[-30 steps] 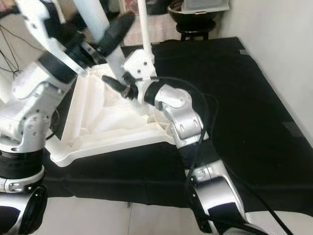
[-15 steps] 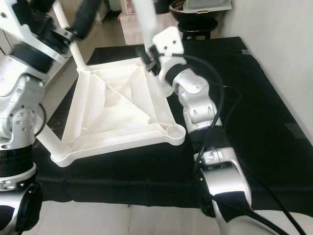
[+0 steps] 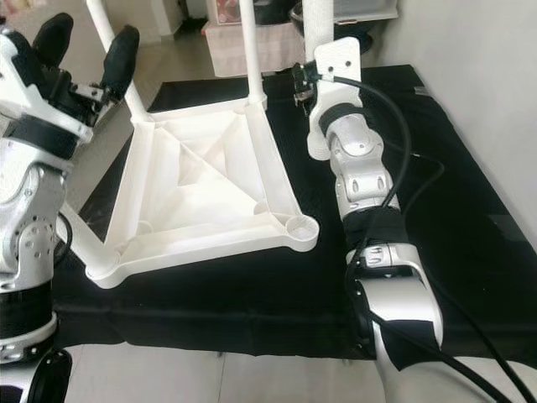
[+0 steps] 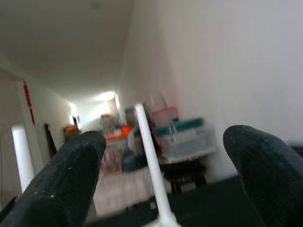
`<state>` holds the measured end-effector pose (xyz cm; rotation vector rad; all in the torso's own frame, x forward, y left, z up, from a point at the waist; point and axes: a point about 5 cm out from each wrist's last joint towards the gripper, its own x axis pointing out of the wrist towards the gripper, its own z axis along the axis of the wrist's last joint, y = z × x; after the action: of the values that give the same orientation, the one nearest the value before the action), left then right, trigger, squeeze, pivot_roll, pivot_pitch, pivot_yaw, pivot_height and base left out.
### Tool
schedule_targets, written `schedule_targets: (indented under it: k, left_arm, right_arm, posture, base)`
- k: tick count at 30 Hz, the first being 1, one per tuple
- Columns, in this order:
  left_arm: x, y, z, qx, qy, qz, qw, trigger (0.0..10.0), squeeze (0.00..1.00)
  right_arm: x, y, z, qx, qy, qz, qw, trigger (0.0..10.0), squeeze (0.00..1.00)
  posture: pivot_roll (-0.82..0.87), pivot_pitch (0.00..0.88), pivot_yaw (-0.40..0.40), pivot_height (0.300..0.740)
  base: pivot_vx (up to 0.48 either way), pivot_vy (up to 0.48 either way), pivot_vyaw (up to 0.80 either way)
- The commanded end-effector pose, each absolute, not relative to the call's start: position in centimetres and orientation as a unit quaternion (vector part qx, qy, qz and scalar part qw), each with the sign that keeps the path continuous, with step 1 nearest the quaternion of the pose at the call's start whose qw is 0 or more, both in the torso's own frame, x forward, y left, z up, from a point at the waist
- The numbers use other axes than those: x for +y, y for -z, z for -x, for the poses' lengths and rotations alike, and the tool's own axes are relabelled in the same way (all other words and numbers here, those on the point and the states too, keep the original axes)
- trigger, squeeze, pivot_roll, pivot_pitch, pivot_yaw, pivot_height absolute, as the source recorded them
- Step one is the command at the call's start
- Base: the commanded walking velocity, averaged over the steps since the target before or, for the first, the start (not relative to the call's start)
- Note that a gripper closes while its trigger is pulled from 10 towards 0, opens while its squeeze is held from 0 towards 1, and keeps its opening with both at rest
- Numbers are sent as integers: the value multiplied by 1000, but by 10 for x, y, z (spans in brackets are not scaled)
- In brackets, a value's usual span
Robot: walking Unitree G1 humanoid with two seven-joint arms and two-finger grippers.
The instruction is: Building children table
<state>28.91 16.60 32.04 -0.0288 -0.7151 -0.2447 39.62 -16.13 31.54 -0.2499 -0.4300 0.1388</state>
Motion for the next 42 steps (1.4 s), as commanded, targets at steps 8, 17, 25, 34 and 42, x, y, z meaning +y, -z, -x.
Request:
schedule_targets:
  k: [8, 17, 25, 34, 42]
  left_arm:
    - [179, -268, -278, -261, 70, 22, 963, 10000, 0]
    - [174, -220, -265, -172, 54, 19, 983, 10000, 0]
    - [152, -177, -244, -91, 98, 30, 991, 10000, 0]
    - [139, -159, -229, -65, 126, 30, 989, 10000, 0]
    - [135, -153, -227, -58, 140, 14, 988, 10000, 0]
  right_arm:
    - [-159, -307, -385, -236, -100, 106, 961, 10000, 0]
    - [-152, -297, -379, -231, -136, 111, 957, 10000, 0]
    - [-136, -285, -368, -211, -227, 133, 942, 10000, 0]
    - [-132, -270, -359, -177, -249, 136, 943, 10000, 0]
    - [-130, -262, -359, -151, -251, 129, 947, 10000, 0]
  posture:
    - [-80, 49, 101, 740]
    - [-73, 58, 105, 740]
    - [-70, 84, 105, 740]
    - [-73, 119, 101, 740]
    - [-76, 115, 96, 740]
  base:
    - [0, 0, 0]
    - [0, 0, 0]
    - [0, 0, 0]
    - [0, 0, 650]
    - [0, -58, 0]
